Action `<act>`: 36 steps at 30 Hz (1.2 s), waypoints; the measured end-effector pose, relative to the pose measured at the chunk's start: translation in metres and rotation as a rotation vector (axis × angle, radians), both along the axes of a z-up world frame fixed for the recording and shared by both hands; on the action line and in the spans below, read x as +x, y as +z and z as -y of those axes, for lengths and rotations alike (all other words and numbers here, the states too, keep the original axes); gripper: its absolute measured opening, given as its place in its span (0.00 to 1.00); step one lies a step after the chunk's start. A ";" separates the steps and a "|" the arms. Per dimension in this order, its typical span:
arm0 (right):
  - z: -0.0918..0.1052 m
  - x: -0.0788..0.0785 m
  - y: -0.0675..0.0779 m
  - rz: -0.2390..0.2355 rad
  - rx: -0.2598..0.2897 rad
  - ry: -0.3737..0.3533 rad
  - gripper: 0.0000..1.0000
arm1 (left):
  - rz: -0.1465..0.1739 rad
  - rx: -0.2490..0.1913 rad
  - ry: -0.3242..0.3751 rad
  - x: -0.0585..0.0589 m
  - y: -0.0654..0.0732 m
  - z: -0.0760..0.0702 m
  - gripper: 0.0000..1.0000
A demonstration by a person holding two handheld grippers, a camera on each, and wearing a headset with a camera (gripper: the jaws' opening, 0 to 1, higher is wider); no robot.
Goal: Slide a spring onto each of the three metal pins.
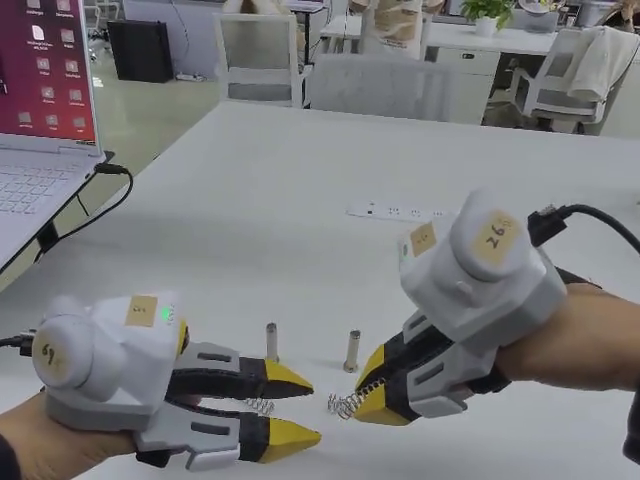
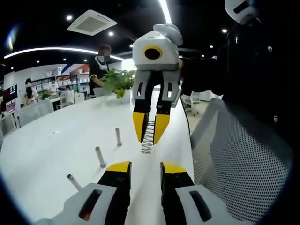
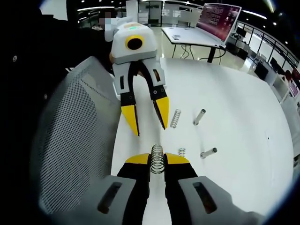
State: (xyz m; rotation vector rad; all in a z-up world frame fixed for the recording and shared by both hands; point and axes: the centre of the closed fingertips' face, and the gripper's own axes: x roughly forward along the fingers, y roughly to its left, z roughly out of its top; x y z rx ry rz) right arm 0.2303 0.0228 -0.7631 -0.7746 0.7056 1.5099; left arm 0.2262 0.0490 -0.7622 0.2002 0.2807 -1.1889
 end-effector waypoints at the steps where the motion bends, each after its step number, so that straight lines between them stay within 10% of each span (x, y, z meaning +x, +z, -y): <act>1: 0.002 0.002 0.000 0.000 -0.003 -0.006 0.09 | 0.000 -0.001 0.007 0.001 0.000 -0.001 0.19; 36: 0.060 0.069 0.021 0.098 -0.139 -0.106 0.09 | -0.056 -0.049 0.194 0.001 -0.012 -0.037 0.54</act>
